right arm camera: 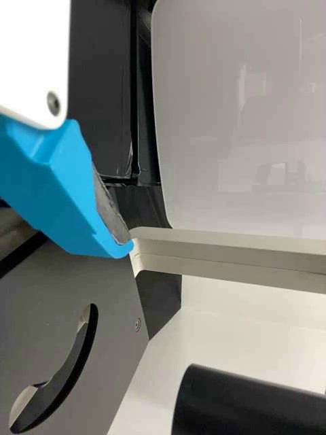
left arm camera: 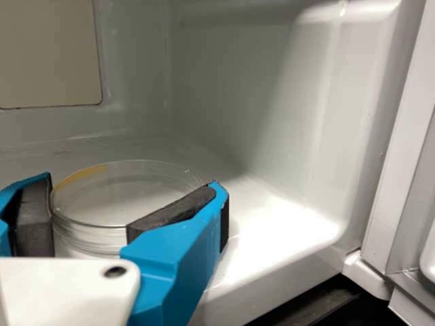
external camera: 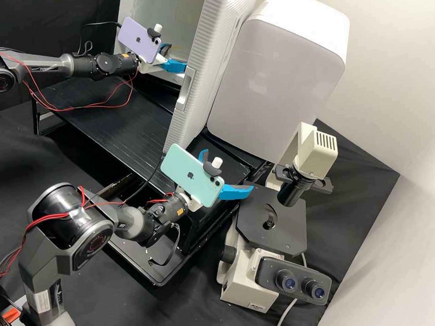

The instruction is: Take the petri dish out of the incubator

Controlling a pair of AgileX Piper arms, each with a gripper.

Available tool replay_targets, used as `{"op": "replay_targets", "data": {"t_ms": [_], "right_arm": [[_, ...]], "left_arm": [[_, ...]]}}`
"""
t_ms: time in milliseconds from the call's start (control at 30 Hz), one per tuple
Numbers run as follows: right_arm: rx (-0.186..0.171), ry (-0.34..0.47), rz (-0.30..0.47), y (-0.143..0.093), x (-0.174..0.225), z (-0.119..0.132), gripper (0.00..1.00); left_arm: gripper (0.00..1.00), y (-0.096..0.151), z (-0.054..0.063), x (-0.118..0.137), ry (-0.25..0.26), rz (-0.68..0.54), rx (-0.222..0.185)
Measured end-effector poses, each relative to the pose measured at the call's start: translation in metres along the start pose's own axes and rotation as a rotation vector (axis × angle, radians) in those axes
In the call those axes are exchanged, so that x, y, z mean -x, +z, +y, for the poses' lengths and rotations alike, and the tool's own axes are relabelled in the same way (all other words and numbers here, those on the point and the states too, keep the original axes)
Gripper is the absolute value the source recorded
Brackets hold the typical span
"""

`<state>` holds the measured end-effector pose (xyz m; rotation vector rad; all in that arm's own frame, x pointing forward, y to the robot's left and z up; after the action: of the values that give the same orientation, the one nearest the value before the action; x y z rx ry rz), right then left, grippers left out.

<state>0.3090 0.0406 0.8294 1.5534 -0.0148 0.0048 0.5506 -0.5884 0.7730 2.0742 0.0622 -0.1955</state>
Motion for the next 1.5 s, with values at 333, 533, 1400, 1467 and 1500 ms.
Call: {"op": "replay_targets", "data": {"t_ms": [333,533,1400,1467,1500], "right_arm": [[0.000,0.000,0.000,0.000,0.000,0.000,1.00],[0.000,0.000,0.000,0.000,0.000,0.000,1.00],[0.000,0.000,0.000,0.000,0.000,0.000,1.00],[0.000,0.000,0.000,0.000,0.000,0.000,1.00],[0.000,0.000,0.000,0.000,0.000,0.000,1.00]], "left_arm": [[0.00,-0.002,-0.004,0.005,0.002,-0.016,-0.002],[0.00,-0.001,-0.003,0.018,-0.010,-0.031,0.007],[0.00,0.014,0.008,0.070,-0.058,-0.116,-0.015],[0.00,0.014,0.008,0.070,-0.051,-0.120,-0.009],[0.00,0.014,0.008,0.070,-0.051,-0.120,-0.009]]}}
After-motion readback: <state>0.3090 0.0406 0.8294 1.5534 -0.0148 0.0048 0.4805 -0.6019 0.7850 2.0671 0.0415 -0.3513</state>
